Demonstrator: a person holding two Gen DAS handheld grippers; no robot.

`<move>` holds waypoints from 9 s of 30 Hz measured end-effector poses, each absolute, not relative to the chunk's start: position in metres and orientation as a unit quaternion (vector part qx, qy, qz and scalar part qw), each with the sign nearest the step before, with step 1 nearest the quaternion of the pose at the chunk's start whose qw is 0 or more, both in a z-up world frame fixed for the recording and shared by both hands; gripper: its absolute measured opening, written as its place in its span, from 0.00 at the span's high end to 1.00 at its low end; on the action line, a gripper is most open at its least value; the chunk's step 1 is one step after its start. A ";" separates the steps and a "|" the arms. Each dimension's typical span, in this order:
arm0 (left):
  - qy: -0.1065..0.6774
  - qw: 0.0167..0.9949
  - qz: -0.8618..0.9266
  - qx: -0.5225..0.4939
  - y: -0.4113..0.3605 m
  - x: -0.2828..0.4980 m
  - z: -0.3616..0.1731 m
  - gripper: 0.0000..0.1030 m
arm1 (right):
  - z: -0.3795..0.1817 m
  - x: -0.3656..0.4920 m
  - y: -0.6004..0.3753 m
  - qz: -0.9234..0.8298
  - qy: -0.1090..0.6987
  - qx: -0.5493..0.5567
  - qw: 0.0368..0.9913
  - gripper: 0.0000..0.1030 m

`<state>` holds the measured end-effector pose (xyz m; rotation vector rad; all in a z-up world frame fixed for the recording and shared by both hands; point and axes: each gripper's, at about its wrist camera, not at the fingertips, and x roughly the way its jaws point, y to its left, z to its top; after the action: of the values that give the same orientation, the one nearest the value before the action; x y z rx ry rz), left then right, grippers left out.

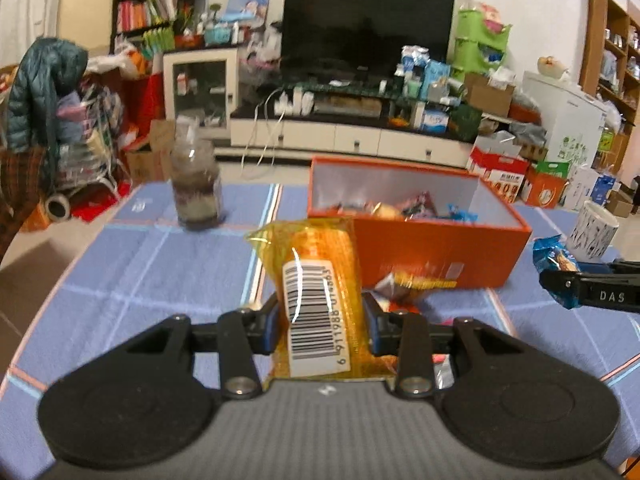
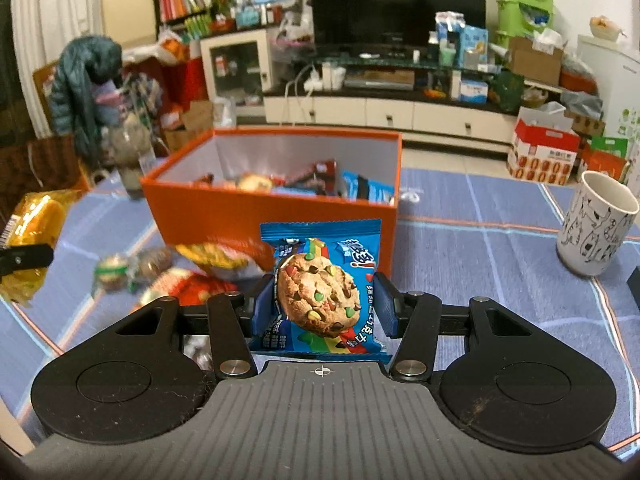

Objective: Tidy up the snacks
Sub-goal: 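Carry the blue cookie pack and orange bread pack over the orange box, then open both grippers to drop the snacks into the orange box, then move both grippers back to the snack heap, then grasp the clear date bag with right gripper while left gripper grasps red peanut bag, then lift the date bag and red peanut bag toward the orange box, then open both grippers over the orange box to drop the bags, then move both grippers back to the remaining snacks on the table, then grasp the yellow KAKA bag with right gripper while left grasps green-wrapped bread, then carry the KAKA bag and green-wrapped bread over the orange box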

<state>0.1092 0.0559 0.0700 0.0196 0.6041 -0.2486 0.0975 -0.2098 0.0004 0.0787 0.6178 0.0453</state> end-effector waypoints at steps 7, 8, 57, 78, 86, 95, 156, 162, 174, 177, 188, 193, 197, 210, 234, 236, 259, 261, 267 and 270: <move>0.265 0.951 -0.156 0.039 0.009 0.167 0.104 0.65 | 0.043 0.132 -0.212 0.023 0.262 0.046 0.964 0.62; 0.262 0.951 -0.159 0.044 0.001 0.178 0.109 0.65 | 0.051 0.143 -0.212 0.023 0.256 0.050 0.965 0.62; 0.367 0.917 -0.151 -0.023 0.027 0.153 0.005 0.21 | -0.085 0.125 -0.193 0.020 0.421 -0.003 0.907 0.45; 0.397 0.909 -0.112 0.055 -0.043 0.185 -0.047 0.29 | -0.090 0.111 -0.221 0.018 0.413 0.000 0.910 0.38; 0.410 0.903 -0.115 0.053 -0.037 0.181 -0.041 0.46 | -0.086 0.113 -0.216 0.010 0.420 -0.003 0.907 0.50; 0.413 0.902 -0.108 0.058 -0.030 0.174 -0.037 0.48 | -0.087 0.115 -0.213 0.005 0.417 -0.003 0.909 0.50; 0.367 0.925 -0.051 0.081 0.036 0.130 0.014 0.48 | -0.040 0.098 -0.167 0.021 0.367 -0.005 0.930 0.53; 0.370 0.924 -0.053 0.082 0.035 0.130 0.013 0.48 | -0.041 0.098 -0.168 0.021 0.368 -0.004 0.930 0.53; 0.370 0.924 -0.053 0.081 0.036 0.130 0.014 0.48 | -0.041 0.098 -0.165 0.024 0.368 -0.004 0.929 0.53; 0.369 0.924 -0.054 0.080 0.036 0.130 0.015 0.48 | -0.040 0.097 -0.165 0.025 0.367 -0.004 0.930 0.53; 0.308 0.946 -0.095 0.046 0.024 0.156 0.078 0.48 | 0.032 0.112 -0.176 0.030 0.287 0.021 0.957 0.53; 0.289 0.949 -0.117 0.044 -0.017 0.247 0.096 0.32 | 0.067 0.190 -0.177 0.022 0.277 0.024 0.960 0.50; 0.293 0.950 -0.106 -0.012 0.009 0.244 0.106 0.18 | 0.081 0.195 -0.184 0.011 0.279 0.043 0.959 0.46; 0.323 0.944 -0.061 -0.010 0.131 0.113 0.037 0.16 | -0.021 0.052 -0.153 0.208 0.330 -0.100 0.915 0.28; 0.323 0.864 -0.319 0.218 0.102 0.229 -0.043 0.14 | -0.091 0.217 -0.105 0.023 0.388 0.077 0.918 0.53; 0.338 0.866 -0.316 0.190 0.105 0.229 -0.042 0.14 | -0.090 0.216 -0.105 0.029 0.391 0.068 0.917 0.63; 0.380 0.898 -0.212 0.065 0.098 0.199 -0.043 0.60 | -0.087 0.193 -0.129 0.036 0.392 0.042 0.918 0.69; 0.390 0.897 -0.200 0.056 0.096 0.198 -0.040 0.59 | -0.085 0.190 -0.129 0.041 0.397 0.040 0.916 0.73; 0.421 0.893 -0.147 0.058 0.084 0.182 -0.036 0.59 | -0.084 0.175 -0.131 0.047 0.406 0.036 0.912 0.73; 0.432 0.893 -0.119 0.051 0.079 0.174 -0.034 0.58 | -0.084 0.169 -0.131 0.043 0.411 0.034 0.910 0.73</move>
<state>0.1737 0.0788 -0.0345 0.1065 0.8953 -0.2467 0.1690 -0.1313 -0.0843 0.0709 0.8465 0.0878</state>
